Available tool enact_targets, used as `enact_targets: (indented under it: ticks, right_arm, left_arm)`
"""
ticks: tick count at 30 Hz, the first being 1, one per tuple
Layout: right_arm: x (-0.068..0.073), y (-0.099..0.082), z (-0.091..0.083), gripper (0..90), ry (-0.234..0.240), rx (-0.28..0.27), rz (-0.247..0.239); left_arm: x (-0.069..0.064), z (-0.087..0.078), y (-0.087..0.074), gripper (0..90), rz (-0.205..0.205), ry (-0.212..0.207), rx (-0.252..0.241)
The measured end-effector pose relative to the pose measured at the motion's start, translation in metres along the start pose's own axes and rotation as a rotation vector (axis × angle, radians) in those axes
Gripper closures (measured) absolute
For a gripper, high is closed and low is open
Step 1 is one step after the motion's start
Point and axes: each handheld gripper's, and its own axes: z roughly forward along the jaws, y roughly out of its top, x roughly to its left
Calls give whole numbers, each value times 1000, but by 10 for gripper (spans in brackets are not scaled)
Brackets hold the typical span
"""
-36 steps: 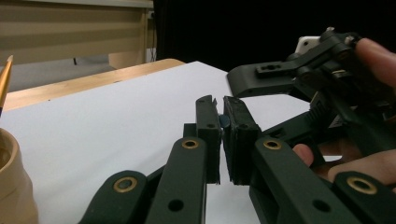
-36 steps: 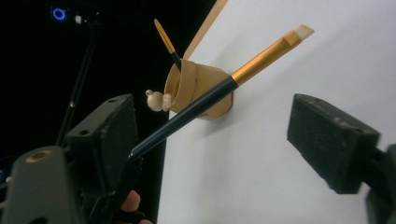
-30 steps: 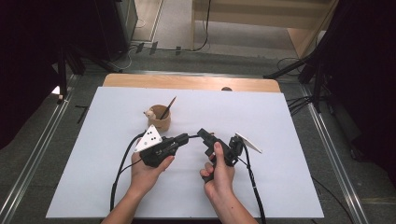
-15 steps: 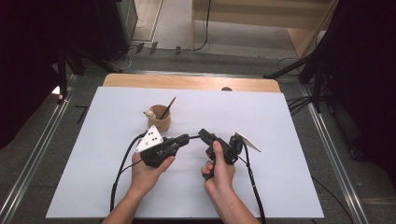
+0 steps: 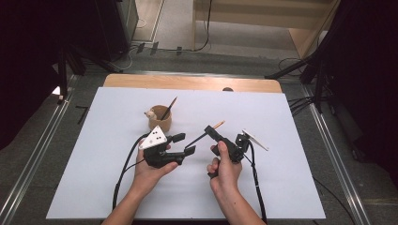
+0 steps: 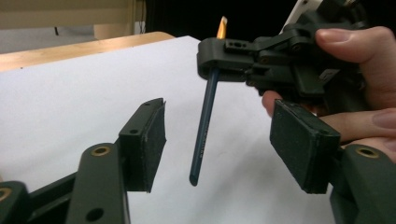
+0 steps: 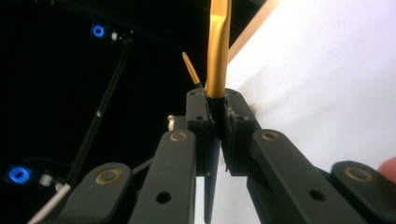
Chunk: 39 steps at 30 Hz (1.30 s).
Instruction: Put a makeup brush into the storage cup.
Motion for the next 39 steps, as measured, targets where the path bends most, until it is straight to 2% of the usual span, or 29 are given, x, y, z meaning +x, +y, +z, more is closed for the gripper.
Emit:
enact_targets:
  ticks: [2,4,5,6,7,8,9,10,11,12,17,19,20,21,22,23,26,27,28,29,34,35,39]
  right_arm:
    - [4,1,-2,842,-20,4,-77]
    - [7,3,-3,842,-20,14,-123]
    - [13,3,-5,842,-34,15,-200]
    - [13,3,-5,842,-34,15,-200]
    - [18,3,-6,842,-43,20,-258]
    - [20,2,-6,842,-45,25,-288]
    - [20,2,-6,842,-45,25,-288]
    - [26,1,-7,842,-53,34,-354]
    - [30,0,-7,842,-66,35,-398]
    - [30,0,-7,842,-66,35,-398]
    - [45,-5,-9,842,-109,38,-590]
    - [54,-10,-8,842,-138,52,-708]
    - [54,-10,-8,842,-138,52,-708]
    - [57,-13,-7,842,-140,72,-750]
    - [57,-13,-7,842,-140,72,-750]
    - [60,-16,-7,841,-145,87,-783]
    - [61,-18,-5,841,-143,103,-804]
    - [63,-21,-5,842,-149,110,-836]
    - [63,-21,-5,842,-149,110,-836]
    - [65,-23,-4,842,-152,118,-857]
    - [67,-25,-4,841,-146,133,-874]
    - [67,-26,-3,841,-142,141,-875]
    - [67,-27,-3,842,-138,149,-877]
  left_arm:
    - [0,2,-1,367,-5,-1,7]
    - [-1,3,-1,366,-1,-2,18]
    - [-1,4,-1,373,2,4,22]
    - [-1,4,-1,373,2,3,23]
    - [-1,4,-1,390,0,4,22]
    - [-2,4,-1,399,4,2,19]
    - [-2,4,-1,413,4,2,19]
    - [-2,4,-1,423,8,0,24]
    - [-3,4,-1,433,11,1,25]
    - [-3,5,-1,433,17,-1,28]
    - [-7,8,-2,476,41,-2,47]
    - [-8,9,-2,496,52,0,49]
    - [-8,9,-2,503,52,0,49]
    - [-9,9,-2,510,53,2,50]
    - [-9,9,-2,517,53,2,50]
    - [-9,9,-1,530,56,2,48]
    - [-10,9,-1,567,56,-1,48]
    - [-10,9,-2,580,54,-5,48]
    - [-10,9,-2,580,55,-7,48]
    - [-11,9,-2,598,55,-7,50]
    - [-12,10,-1,653,53,-12,50]
    - [-11,10,-1,710,52,-12,52]
    - [-11,10,-1,766,50,-14,55]
